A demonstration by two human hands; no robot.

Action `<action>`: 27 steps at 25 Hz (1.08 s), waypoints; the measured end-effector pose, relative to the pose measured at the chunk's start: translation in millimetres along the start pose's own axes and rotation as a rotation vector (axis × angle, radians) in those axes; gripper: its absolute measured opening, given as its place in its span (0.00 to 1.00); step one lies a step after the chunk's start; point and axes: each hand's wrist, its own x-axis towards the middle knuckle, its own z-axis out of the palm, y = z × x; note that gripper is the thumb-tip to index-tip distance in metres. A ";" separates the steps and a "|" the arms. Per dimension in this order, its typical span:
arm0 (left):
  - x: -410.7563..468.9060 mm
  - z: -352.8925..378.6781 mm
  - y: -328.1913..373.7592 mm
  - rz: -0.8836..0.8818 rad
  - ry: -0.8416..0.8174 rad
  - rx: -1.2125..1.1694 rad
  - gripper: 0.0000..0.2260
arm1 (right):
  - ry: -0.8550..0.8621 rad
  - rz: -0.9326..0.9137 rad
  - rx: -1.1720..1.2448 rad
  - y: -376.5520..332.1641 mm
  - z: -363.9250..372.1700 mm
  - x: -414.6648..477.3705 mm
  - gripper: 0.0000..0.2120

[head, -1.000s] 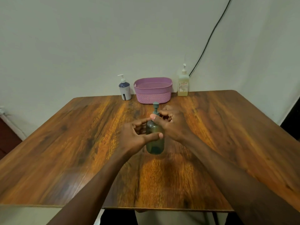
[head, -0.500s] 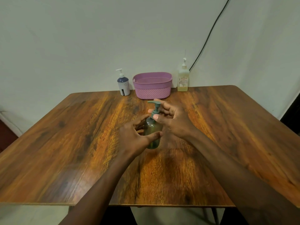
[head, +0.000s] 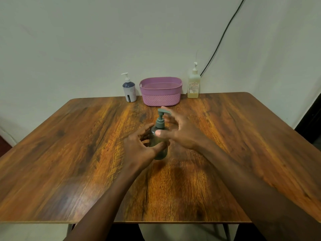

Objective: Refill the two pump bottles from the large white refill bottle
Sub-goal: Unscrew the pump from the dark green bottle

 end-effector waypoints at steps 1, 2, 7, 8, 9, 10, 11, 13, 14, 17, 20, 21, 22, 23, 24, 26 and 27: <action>0.1 -1.1 0.6 0.003 0.010 -0.002 0.33 | 0.106 -0.020 -0.077 1.1 3.6 0.7 0.30; 0.1 -2.2 2.0 0.007 0.013 -0.005 0.31 | 0.216 -0.053 -0.118 -0.5 7.3 0.1 0.27; 2.4 -6.2 -4.3 -0.003 0.009 -0.002 0.34 | 0.150 -0.144 -0.130 -8.0 8.8 5.6 0.15; 3.2 -7.9 -6.4 -0.009 0.018 -0.004 0.35 | 0.042 -0.095 -0.003 -10.7 6.9 5.7 0.23; 4.0 -9.8 -7.9 -0.007 0.020 -0.003 0.36 | -0.041 -0.044 0.116 -11.1 6.3 5.7 0.30; 4.4 -11.7 -8.0 0.005 0.013 -0.002 0.36 | -0.070 -0.023 0.127 -12.1 7.1 6.3 0.36; 4.2 -13.3 -6.6 0.021 0.002 -0.005 0.36 | -0.049 -0.046 0.043 -12.1 9.5 7.8 0.38; 3.1 -15.9 -3.9 0.038 -0.011 -0.019 0.32 | 0.094 -0.132 -0.187 -10.4 16.2 9.7 0.29; 2.5 -17.1 -3.8 0.038 -0.014 -0.018 0.30 | 0.184 -0.173 -0.262 -11.4 18.9 10.0 0.23; 1.8 -20.9 -8.5 0.026 -0.035 0.008 0.31 | 0.258 -0.216 -0.214 -13.0 21.8 12.1 0.15; 1.1 -26.6 -22.0 -0.027 -0.053 0.025 0.34 | 0.197 -0.207 -0.014 -17.1 19.8 11.8 0.16; -0.1 -29.1 -27.8 -0.043 -0.052 0.018 0.34 | 0.210 -0.229 0.048 -17.4 18.4 11.5 0.16; -2.0 -32.0 -33.7 -0.059 -0.052 0.008 0.34 | 0.241 -0.260 0.089 -18.4 16.4 10.8 0.16; -4.4 -35.2 -39.2 -0.075 -0.050 -0.008 0.34 | 0.277 -0.293 0.109 -19.1 14.3 10.0 0.16; -6.7 -38.6 -44.7 -0.094 -0.044 -0.020 0.34 | 0.302 -0.324 0.127 -18.6 12.3 9.3 0.16; -10.2 -44.2 -52.1 -0.122 -0.021 -0.035 0.34 | 0.302 -0.365 0.180 -16.2 11.2 7.3 0.16; -10.7 -45.9 -54.1 -0.130 -0.014 -0.036 0.33 | 0.289 -0.379 0.222 -15.7 12.2 5.5 0.16</action>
